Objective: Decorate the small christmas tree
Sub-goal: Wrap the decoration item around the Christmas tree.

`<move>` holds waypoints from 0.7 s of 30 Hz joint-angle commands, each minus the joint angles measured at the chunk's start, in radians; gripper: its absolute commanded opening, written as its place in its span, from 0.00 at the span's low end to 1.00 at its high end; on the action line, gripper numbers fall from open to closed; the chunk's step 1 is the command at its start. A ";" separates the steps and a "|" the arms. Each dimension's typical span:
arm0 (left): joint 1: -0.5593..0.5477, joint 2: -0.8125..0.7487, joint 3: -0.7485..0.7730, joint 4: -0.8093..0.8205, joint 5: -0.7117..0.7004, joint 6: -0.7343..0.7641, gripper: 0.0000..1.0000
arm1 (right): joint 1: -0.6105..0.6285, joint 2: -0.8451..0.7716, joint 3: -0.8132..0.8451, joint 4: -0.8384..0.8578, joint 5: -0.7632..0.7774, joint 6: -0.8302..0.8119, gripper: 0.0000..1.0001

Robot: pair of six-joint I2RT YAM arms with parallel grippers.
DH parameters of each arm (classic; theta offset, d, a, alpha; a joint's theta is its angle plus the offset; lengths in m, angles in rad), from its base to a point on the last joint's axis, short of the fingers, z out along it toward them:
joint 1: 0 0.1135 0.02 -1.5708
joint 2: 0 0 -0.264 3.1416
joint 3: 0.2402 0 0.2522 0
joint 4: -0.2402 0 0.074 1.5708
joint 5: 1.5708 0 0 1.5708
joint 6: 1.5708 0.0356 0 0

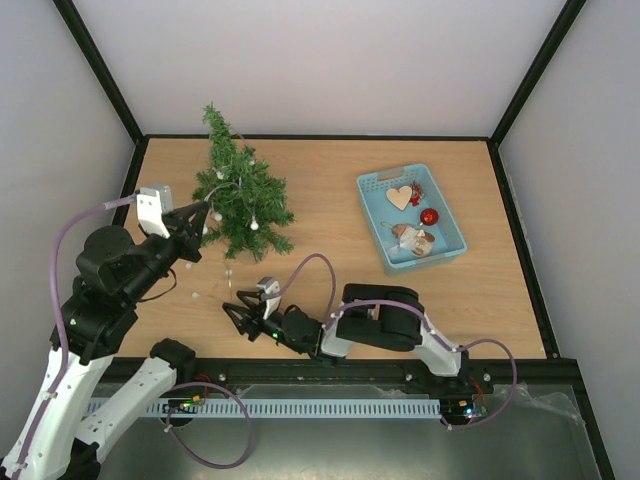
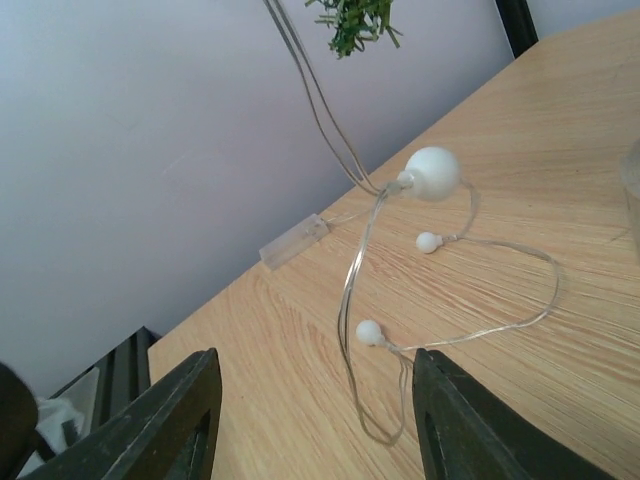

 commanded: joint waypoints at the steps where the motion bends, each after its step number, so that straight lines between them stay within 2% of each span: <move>1: 0.000 -0.003 0.022 0.006 -0.002 -0.015 0.02 | 0.006 0.095 0.086 0.043 0.052 -0.025 0.51; 5: 0.000 0.000 0.023 0.010 -0.007 -0.019 0.02 | 0.006 0.149 0.133 0.037 0.057 -0.043 0.48; 7: 0.000 0.002 0.020 0.012 -0.014 -0.019 0.02 | 0.004 0.150 0.138 0.028 0.070 -0.061 0.33; 10: 0.000 0.006 0.017 0.013 -0.025 -0.019 0.03 | 0.003 0.109 0.092 0.028 0.083 -0.089 0.04; 16: 0.000 0.010 0.010 0.011 -0.068 -0.040 0.02 | 0.003 -0.078 -0.152 0.035 0.122 -0.134 0.02; 19: 0.001 0.032 0.040 -0.038 -0.101 -0.045 0.02 | 0.003 -0.256 -0.288 -0.054 0.140 -0.107 0.02; 21: 0.002 0.046 0.063 -0.073 -0.109 -0.055 0.02 | 0.005 -0.398 -0.343 -0.191 0.116 -0.095 0.02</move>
